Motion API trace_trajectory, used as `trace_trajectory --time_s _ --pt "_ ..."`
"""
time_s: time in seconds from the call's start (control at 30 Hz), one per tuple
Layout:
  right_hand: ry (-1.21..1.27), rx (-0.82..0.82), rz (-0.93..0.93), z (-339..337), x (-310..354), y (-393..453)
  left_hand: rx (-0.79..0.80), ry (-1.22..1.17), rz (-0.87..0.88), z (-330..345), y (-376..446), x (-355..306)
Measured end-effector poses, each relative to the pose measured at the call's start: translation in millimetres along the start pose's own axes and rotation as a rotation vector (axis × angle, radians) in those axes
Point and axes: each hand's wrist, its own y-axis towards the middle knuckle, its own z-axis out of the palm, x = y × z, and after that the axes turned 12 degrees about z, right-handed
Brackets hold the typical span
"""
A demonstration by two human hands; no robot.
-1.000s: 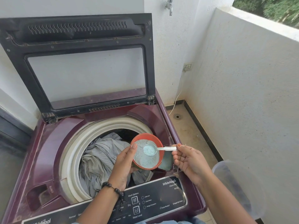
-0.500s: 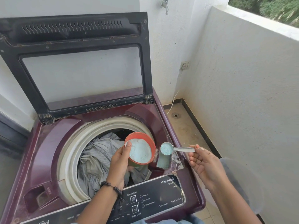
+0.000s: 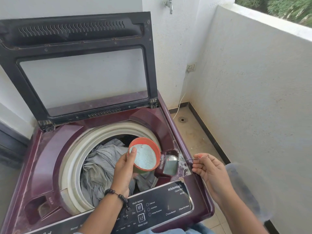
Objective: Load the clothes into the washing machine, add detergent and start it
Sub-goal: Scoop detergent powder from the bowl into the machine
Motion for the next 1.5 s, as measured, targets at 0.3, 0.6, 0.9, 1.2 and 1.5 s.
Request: trace_trajectory --time_s 0.3,0.6,0.9,1.2,1.5 --pt "-0.181 -0.056 -0.030 0 -8 5 0.015 -0.008 0.019 -1 1 2" --pt "-0.129 -0.083 0.028 5 -1 2 0.036 0.012 0.032 -3 2 4" --pt "-0.265 -0.135 0.027 3 0 3 0.052 0.000 0.018 -4 2 4" --pt "0.098 0.187 0.118 16 8 -5 0.082 -0.083 -0.076 -4 2 2" --pt "-0.133 0.193 0.146 40 -18 6 0.249 0.009 -0.130 -1 1 6"
